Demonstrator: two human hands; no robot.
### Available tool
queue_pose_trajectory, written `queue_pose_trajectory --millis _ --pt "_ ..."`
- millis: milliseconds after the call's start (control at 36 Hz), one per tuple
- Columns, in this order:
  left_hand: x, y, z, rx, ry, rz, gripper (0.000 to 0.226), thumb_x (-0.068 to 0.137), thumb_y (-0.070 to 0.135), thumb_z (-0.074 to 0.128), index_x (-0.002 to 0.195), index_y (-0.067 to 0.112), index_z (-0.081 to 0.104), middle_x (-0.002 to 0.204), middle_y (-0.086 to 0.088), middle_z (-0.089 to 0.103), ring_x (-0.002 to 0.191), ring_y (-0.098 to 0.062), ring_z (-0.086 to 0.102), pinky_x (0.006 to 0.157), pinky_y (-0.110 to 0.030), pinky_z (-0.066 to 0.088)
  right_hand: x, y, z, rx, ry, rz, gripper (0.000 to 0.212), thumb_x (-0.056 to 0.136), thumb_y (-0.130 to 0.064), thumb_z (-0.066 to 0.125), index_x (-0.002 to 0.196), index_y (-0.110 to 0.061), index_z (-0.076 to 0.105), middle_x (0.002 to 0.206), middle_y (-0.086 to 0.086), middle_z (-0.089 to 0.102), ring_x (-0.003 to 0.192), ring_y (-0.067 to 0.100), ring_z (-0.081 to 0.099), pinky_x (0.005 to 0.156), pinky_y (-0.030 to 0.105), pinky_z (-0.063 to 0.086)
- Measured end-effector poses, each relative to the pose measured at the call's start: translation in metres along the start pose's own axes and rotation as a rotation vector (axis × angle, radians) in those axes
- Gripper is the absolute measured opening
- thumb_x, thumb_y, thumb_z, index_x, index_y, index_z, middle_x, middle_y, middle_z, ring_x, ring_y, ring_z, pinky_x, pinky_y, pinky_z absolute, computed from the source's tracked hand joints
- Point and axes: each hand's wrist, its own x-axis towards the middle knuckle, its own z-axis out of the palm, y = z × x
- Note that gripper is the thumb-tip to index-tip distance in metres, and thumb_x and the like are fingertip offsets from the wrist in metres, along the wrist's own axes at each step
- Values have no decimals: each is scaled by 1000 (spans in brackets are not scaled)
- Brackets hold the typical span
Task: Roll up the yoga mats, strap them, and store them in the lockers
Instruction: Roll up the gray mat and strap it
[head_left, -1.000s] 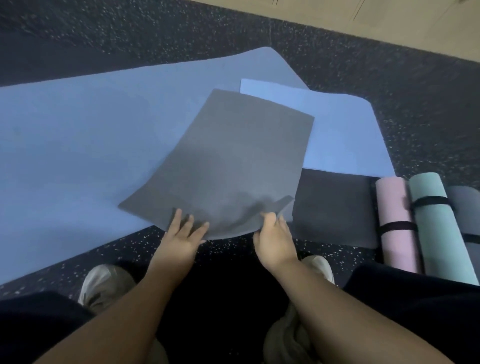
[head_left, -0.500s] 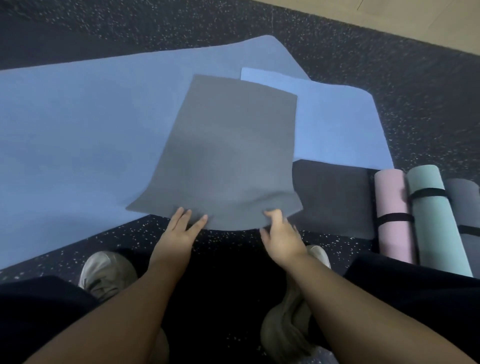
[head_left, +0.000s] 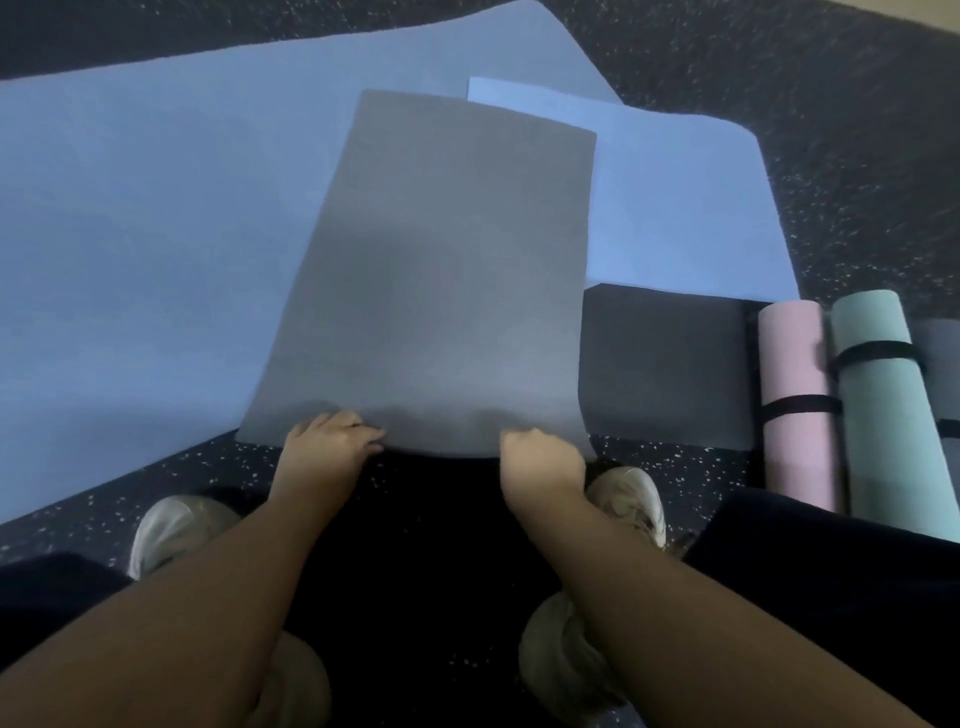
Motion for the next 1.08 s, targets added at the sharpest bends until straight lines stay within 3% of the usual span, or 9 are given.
queue_pose_trajectory --millis 111,361,417,500,583,667,778,944,1083 --pt "7 -4 5 -15 50 37 47 88 39 33 86 14 73 80 -10 64 73 -35 62 62 -41 53 0 -10 21 -24 395 -79 18 67 -13 47 65 -14 65 80 7 58 75 28 53 52 29 39" --pt "23 12 4 16 185 6 31 89 26 42 79 11 67 70 -7 64 64 -30 60 56 -31 40 10 -9 50 270 629 -105 28 88 -24 46 82 -11 70 77 5 63 69 29 58 74 38 37" --pt "31 12 3 47 186 5 30 90 25 42 78 11 66 68 -7 65 64 -30 60 57 -31 34 12 -9 50 325 624 -18 31 85 -22 43 88 -12 72 85 9 65 77 31 60 86 45 45" --pt "40 11 0 90 137 33 35 90 30 37 75 10 61 60 -9 60 56 -31 58 49 -32 39 19 -12 46 392 523 76 43 84 -24 32 103 -18 70 98 12 61 96 34 56 105 48 28" --pt "49 15 -6 179 32 35 27 97 27 44 87 5 56 59 -15 57 55 -34 57 45 -35 37 29 -10 44 400 309 85 45 95 -25 21 124 -24 55 112 7 51 107 28 41 96 39 18" --pt "60 18 -6 238 -120 -20 29 103 38 34 112 12 43 92 -14 63 87 -35 62 63 -36 33 41 0 51 390 224 72 30 103 -28 25 117 -22 51 118 3 51 110 24 39 93 39 24" --pt "69 11 -5 184 -214 38 28 102 41 33 110 15 40 109 -10 59 97 -35 61 67 -38 32 54 11 53 446 148 15 20 103 -30 34 111 -19 49 114 0 50 112 24 42 90 37 26" --pt "63 -5 13 164 29 189 31 89 38 41 83 11 54 84 -14 51 75 -34 55 56 -39 44 73 20 55 473 181 -60 14 100 -29 47 109 -18 48 104 -4 32 109 24 40 78 30 17" --pt "68 -9 24 291 234 323 15 85 27 44 82 15 52 75 -9 52 77 -28 36 64 -38 26 82 17 58 330 270 -76 16 98 -34 50 103 -20 55 108 0 36 104 23 34 83 34 17"
